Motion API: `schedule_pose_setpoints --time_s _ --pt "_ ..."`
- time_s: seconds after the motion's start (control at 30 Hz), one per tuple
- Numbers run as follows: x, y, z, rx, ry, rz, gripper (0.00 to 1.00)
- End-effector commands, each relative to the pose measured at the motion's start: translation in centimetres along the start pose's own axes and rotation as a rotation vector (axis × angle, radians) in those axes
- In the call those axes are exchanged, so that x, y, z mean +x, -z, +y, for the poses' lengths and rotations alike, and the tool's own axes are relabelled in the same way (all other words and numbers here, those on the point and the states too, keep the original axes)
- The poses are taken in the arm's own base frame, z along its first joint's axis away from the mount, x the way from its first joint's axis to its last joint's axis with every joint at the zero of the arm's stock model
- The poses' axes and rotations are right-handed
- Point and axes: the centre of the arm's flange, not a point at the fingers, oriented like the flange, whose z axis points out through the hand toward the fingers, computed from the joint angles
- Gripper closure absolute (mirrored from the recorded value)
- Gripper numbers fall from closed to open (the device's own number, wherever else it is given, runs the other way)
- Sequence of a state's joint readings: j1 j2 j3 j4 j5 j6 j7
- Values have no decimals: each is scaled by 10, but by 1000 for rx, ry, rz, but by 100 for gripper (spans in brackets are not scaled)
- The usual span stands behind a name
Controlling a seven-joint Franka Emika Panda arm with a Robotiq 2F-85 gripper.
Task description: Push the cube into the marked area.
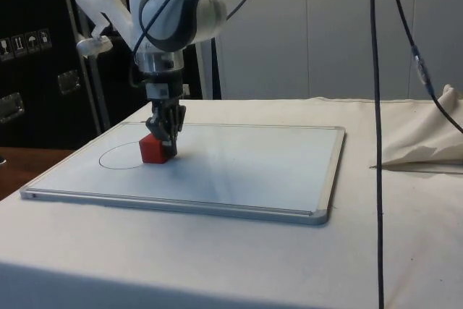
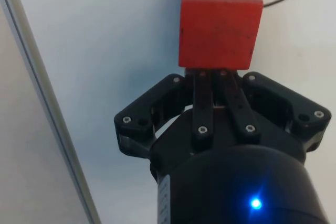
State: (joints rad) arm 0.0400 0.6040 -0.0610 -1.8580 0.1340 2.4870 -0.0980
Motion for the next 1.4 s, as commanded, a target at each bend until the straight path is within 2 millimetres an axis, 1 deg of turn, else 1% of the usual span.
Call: schedule_pose_setpoints --time_s 0.0,0.03,0.23,0.27,0.3,0.47,0.5,0.77,0.8,0.93,1.03,1.37 --pt "2 0 0 1 -1 1 100" --pt "8 -1 0 11 -12 -2 100" --pt "18 -1 0 15 -25 7 100" --pt "16 0 0 6 -18 12 100" --pt "21 -1 -1 18 -29 10 100" --pt "31 -1 -1 23 -40 19 100" --pt "29 -1 0 15 -35 24 100" --pt "45 -1 -1 31 -56 34 100" --pt "45 0 0 24 -50 44 100" --pt "52 -1 1 31 -63 42 100" --pt "55 -1 0 27 -66 45 100" --pt "51 1 1 25 -62 50 100"
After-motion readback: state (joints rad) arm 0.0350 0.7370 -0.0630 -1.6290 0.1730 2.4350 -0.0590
